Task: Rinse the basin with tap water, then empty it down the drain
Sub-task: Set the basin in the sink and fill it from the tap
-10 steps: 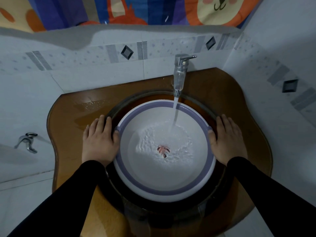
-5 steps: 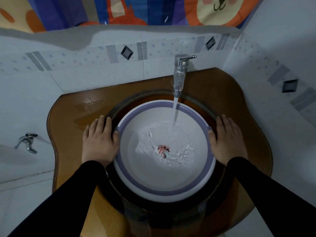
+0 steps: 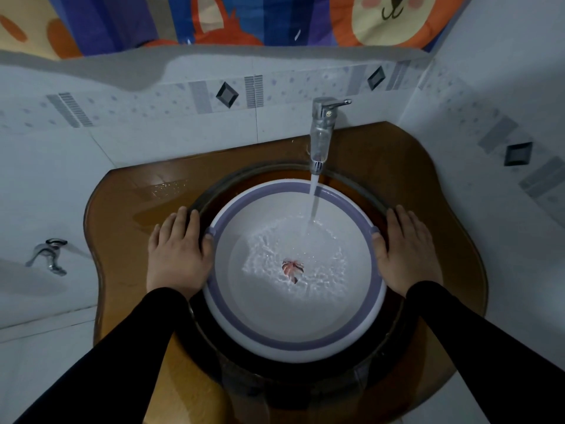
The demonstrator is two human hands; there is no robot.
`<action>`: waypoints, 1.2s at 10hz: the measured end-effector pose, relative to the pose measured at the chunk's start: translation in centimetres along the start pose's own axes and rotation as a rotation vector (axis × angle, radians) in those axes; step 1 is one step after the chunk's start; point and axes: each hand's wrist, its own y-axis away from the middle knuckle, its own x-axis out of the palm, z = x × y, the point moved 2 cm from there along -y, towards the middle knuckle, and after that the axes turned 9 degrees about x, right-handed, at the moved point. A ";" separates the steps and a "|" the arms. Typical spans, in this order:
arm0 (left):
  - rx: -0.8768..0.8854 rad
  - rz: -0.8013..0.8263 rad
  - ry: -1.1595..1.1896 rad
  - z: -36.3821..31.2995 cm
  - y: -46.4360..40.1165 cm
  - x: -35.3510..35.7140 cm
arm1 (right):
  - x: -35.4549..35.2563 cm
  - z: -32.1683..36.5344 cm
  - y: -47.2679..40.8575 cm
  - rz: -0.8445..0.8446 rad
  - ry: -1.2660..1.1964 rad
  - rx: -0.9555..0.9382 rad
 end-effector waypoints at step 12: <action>-0.001 0.000 -0.007 -0.1 0.0 0.0 | -0.3 0.1 0.2 -0.003 -0.045 -0.010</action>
